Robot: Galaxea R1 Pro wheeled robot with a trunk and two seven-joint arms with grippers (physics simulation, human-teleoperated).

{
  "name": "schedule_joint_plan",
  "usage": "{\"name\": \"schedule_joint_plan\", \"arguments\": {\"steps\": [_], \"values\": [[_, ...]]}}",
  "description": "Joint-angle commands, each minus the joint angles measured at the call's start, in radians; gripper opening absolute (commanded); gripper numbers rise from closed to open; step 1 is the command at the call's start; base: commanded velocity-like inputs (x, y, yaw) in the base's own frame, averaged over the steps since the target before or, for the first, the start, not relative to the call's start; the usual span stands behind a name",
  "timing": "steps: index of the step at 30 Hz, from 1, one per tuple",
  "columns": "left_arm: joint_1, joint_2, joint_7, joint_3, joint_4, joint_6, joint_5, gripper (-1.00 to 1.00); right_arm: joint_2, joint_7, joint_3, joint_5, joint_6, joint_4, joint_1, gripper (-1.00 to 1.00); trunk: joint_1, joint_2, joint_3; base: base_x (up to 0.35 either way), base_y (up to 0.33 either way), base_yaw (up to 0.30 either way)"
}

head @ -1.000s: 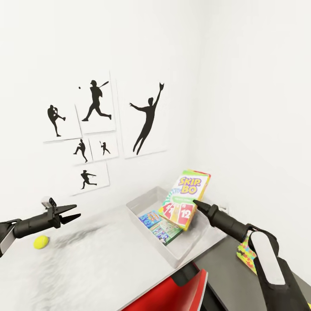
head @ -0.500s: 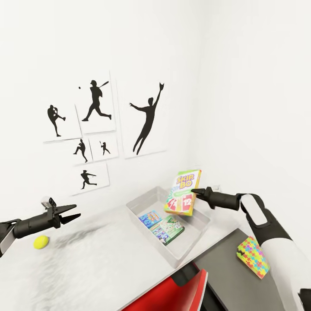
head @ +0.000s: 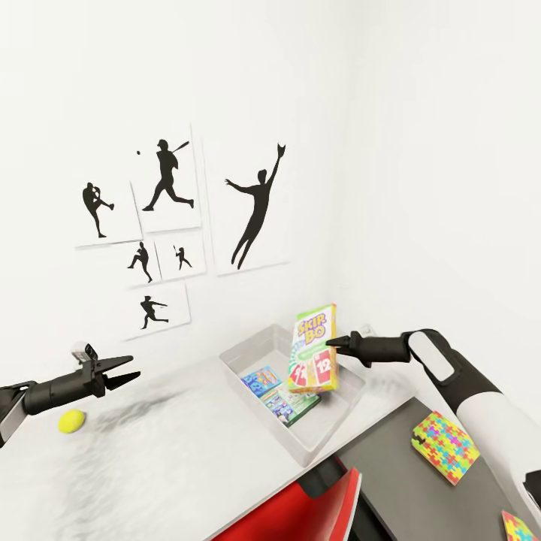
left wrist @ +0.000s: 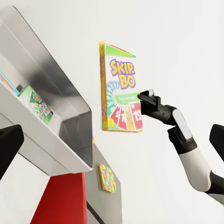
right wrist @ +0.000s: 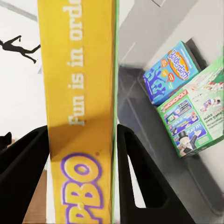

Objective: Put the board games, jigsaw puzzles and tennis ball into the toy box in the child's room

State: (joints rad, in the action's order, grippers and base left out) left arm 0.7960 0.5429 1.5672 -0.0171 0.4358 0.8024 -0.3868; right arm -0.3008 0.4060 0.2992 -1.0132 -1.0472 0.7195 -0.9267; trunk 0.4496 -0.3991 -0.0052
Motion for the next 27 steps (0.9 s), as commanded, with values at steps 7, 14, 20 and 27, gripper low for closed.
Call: {"name": "schedule_joint_plan", "arguments": {"steps": [7,14,20,27], "values": [[0.0,0.0,0.004,0.0,0.001,0.011,0.0,1.0,-0.005,0.059,0.053,0.014,0.0,0.001,-0.001,-1.0,0.0,-0.001,-0.001,0.0,0.0,0.0],[0.0,0.0,0.004,-0.001,0.0,0.011,0.0,1.0,-0.006,0.064,0.09,0.015,0.0,-0.003,-0.001,-1.0,0.0,-0.001,-0.001,0.0,0.0,0.0],[0.0,0.0,0.004,-0.001,0.0,0.011,0.0,1.0,-0.004,0.065,0.097,0.017,0.0,-0.005,0.0,-1.0,0.0,-0.001,-0.001,0.0,0.0,0.0],[0.0,0.001,0.004,-0.001,0.0,0.01,0.0,1.0,-0.003,0.064,0.125,0.021,0.0,0.001,0.0,-1.0,0.0,-0.001,-0.001,0.0,0.0,0.0]]}}
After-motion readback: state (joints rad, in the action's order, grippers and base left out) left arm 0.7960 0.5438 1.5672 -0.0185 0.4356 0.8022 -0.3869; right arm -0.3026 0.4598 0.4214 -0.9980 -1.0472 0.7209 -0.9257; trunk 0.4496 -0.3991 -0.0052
